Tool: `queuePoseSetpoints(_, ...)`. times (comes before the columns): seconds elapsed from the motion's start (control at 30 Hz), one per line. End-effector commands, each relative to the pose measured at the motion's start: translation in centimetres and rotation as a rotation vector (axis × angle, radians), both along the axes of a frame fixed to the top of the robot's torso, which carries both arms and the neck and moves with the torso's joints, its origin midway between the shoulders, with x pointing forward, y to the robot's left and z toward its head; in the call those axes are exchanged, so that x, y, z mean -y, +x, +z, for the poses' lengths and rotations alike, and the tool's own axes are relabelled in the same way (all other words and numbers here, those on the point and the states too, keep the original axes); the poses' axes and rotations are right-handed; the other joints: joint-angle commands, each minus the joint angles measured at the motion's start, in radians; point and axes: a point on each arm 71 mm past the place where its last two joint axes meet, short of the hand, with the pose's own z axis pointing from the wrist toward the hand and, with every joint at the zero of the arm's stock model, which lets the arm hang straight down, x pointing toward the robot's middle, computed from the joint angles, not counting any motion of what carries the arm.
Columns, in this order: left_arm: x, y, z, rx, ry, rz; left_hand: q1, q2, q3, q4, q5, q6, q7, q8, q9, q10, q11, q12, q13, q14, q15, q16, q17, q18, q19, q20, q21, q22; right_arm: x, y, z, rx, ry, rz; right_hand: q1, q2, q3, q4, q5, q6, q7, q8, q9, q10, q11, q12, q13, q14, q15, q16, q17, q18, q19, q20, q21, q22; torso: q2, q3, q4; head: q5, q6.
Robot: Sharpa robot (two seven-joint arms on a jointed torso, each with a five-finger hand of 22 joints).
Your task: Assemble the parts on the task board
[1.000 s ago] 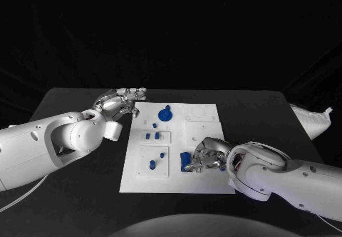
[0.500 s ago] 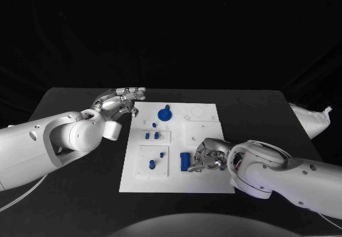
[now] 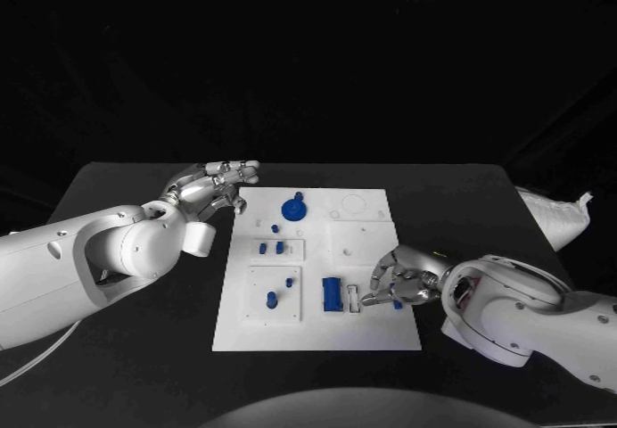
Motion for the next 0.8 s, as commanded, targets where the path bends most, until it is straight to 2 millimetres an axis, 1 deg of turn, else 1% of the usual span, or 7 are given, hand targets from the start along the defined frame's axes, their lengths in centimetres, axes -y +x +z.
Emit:
queuePoseSetpoints(0.03,0.3,-0.1,0.1,0.007,-0.009,-0.019,-0.003,0.01,0.001,-0.005,0.004,-0.008,0.002,0.004,0.0,-0.007,-0.003,0.003,0.001,-0.003,0.005,0.002,-0.001,0.013,0.004,0.004,-0.003,-0.001,0.6,-0.1,1.0,0.082,0.088,0.022,0.026,0.041,0.013,-0.005,0.017,0.005,0.01,-0.042,-0.027,0.026,0.007,-0.005,0.073,0.097,0.014,0.005,0.228,-0.016,0.003,0.009,0.006,0.003,0.0,0.0002,-0.0024,-0.007,0.006)
queuePoseSetpoints(0.1,0.3,-0.1,0.1,0.007,-0.009,-0.019,-0.003,0.01,0.001,-0.005,0.004,-0.008,0.002,0.004,0.0,-0.007,-0.003,0.003,0.001,-0.003,0.005,0.002,-0.001,0.013,0.004,0.004,-0.003,-0.001,1.5,-0.1,1.2,0.101,0.075,0.015,0.036,0.05,0.022,-0.011,0.037,0.023,0.012,-0.075,-0.051,0.026,0.011,-0.004,0.075,0.097,0.015,0.006,0.229,-0.016,0.003,0.014,0.008,0.006,0.001,0.001,-0.0036,-0.008,0.008)
queuePoseSetpoints(0.2,0.3,-0.1,0.1,0.007,-0.009,-0.019,-0.002,0.01,0.002,-0.006,0.004,-0.009,0.002,0.004,0.0,-0.007,-0.003,0.005,0.001,-0.003,0.005,0.002,-0.001,0.013,0.003,0.004,-0.003,-0.001,2.5,-0.2,1.3,0.118,0.03,0.009,0.044,0.056,0.03,-0.015,0.076,0.051,0.008,-0.1,-0.07,0.027,0.009,-0.003,0.077,0.097,0.016,0.006,0.23,-0.016,0.004,0.014,0.011,0.01,0.001,0.0022,-0.0059,-0.012,0.01)
queuePoseSetpoints(0.3,0.3,-0.1,0.1,0.007,-0.01,-0.021,-0.002,0.01,0.002,-0.006,0.004,-0.009,0.002,0.004,0.0,-0.008,-0.003,0.005,0.002,-0.004,0.005,0.002,-0.002,0.013,0.003,0.004,-0.003,-0.001,3.3,-0.2,1.2,0.135,-0.045,0.007,0.044,0.06,0.035,-0.015,0.087,0.079,0.001,-0.105,-0.077,0.029,0.004,0.0,0.079,0.097,0.012,0.006,0.23,-0.016,0.004,0.013,0.012,0.012,0.001,0.0023,-0.0076,-0.022,0.012)
queuePoseSetpoints(0.4,0.4,-0.1,0.1,0.007,-0.011,-0.023,-0.002,0.01,0.002,-0.006,0.004,-0.009,0.002,0.004,0.0,-0.008,-0.003,0.005,0.002,-0.004,0.005,0.002,-0.002,0.013,0.003,0.004,-0.003,-0.001,3.7,-0.1,1.1,0.15,-0.104,0.005,0.038,0.058,0.034,-0.012,0.087,0.099,-0.004,-0.108,-0.081,0.03,-0.001,0.001,0.081,0.097,0.008,0.006,0.23,-0.016,0.004,0.01,0.013,0.013,0.001,0.0035,-0.0103,-0.023,0.014)
queuePoseSetpoints(0.63,0.5,0.0,0.1,0.007,-0.012,-0.027,-0.002,0.01,0.002,-0.006,0.004,-0.009,0.002,0.004,0.0,-0.008,-0.003,0.005,0.002,-0.004,0.005,0.002,-0.002,0.013,0.003,0.004,-0.003,-0.001,4.2,0.0,0.5,0.155,-0.226,0.004,0.011,0.047,0.024,0.006,0.073,0.125,-0.009,-0.114,-0.086,0.031,-0.005,-0.002,0.081,0.097,0.004,0.006,0.229,-0.016,0.004,0.006,0.013,0.013,0.002,0.0023,-0.0041,-0.034,0.012)
queuePoseSetpoints(0.8,0.4,0.0,0.1,0.006,-0.012,-0.026,-0.002,0.01,0.002,-0.006,0.004,-0.009,0.002,0.004,0.0,-0.008,-0.003,0.005,0.002,-0.004,0.005,0.002,-0.002,0.013,0.003,0.004,-0.003,-0.001,4.0,0.0,-0.2,0.139,-0.27,0.015,0.002,0.044,0.02,0.014,0.069,0.132,-0.011,-0.116,-0.087,0.031,-0.006,-0.002,0.081,0.097,0.003,0.005,0.229,-0.016,0.004,0.004,0.013,0.013,0.001,0.0018,-0.0059,-0.032,0.009)
